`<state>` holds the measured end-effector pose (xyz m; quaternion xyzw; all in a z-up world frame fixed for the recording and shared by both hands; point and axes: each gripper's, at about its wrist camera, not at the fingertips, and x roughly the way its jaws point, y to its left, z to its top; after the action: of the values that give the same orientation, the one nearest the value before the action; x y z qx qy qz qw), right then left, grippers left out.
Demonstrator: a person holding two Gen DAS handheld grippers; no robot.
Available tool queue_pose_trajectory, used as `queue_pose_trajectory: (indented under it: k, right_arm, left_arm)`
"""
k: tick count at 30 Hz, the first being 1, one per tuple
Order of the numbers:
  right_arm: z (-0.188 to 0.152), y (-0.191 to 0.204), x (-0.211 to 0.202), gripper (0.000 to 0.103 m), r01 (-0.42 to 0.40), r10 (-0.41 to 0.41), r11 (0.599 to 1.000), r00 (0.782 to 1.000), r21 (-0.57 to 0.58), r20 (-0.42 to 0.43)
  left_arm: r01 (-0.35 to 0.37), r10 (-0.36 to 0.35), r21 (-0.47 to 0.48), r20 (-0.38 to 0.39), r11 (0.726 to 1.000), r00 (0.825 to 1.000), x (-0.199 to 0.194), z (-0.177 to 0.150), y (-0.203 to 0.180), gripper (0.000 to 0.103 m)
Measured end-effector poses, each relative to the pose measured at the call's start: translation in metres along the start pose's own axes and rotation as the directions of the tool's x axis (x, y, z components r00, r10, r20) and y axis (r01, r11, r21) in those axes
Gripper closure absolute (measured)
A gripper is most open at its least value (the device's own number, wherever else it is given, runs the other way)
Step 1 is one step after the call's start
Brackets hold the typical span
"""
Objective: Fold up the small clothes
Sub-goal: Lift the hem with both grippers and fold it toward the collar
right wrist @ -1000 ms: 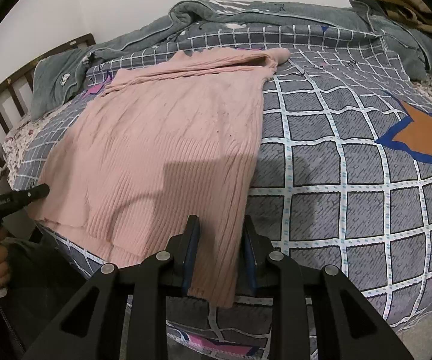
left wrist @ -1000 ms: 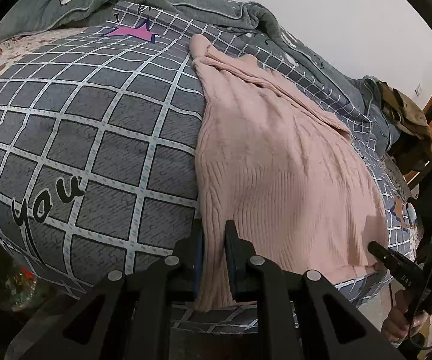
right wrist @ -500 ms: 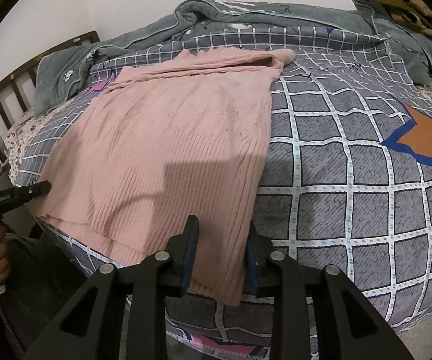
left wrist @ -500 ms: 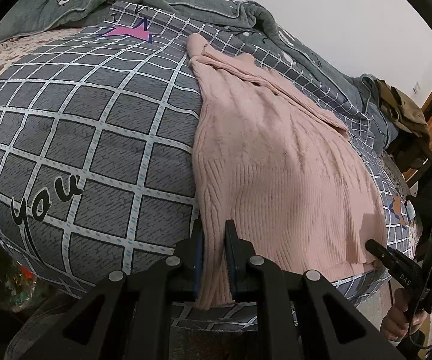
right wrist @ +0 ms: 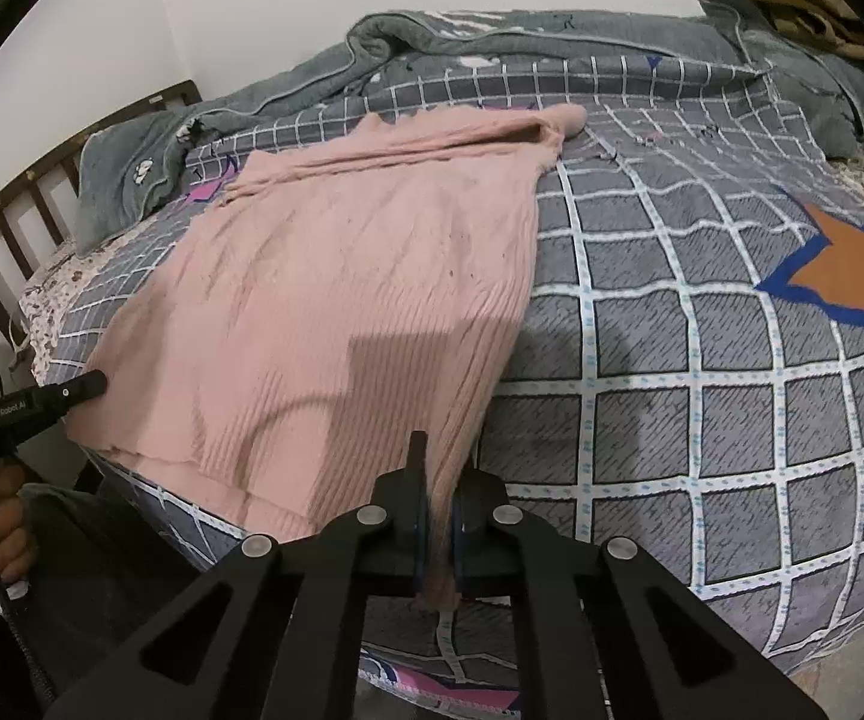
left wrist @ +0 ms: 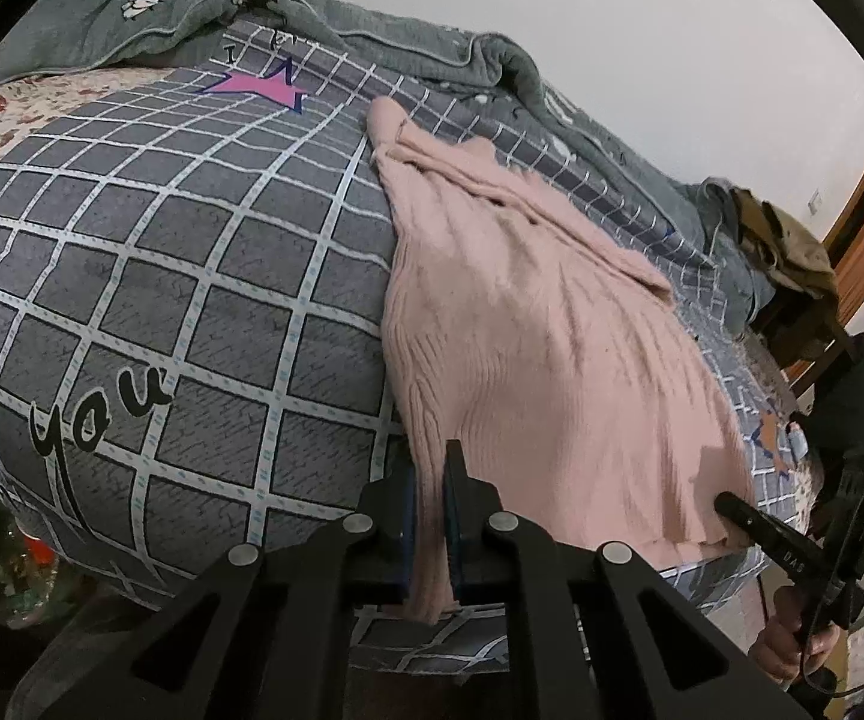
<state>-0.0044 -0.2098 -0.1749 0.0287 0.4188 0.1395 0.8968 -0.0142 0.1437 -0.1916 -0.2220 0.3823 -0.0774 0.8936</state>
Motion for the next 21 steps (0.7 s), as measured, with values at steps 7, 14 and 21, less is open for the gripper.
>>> queue_pose_trajectory:
  k: [7, 14, 21]
  right_arm:
    - [0.000, -0.004, 0.003, 0.095, -0.022, 0.022, 1.000, 0.999, 0.007, -0.027]
    - [-0.004, 0.000, 0.005, 0.093, -0.033, 0.033, 0.999, 0.999, -0.006, -0.043]
    - [-0.005, 0.001, 0.009, 0.090, -0.042, 0.041, 0.999, 0.997, -0.010, -0.059]
  left_arm:
    - [-0.015, 0.016, 0.014, -0.021, 1.000, 1.000, 0.004, -0.002, -0.003, 0.094]
    - [-0.015, 0.015, 0.029, -0.032, 0.999, 0.999, 0.006, -0.002, -0.007, 0.094]
    - [-0.031, 0.033, 0.036, -0.055, 0.999, 0.998, 0.011, -0.005, -0.010, 0.085]
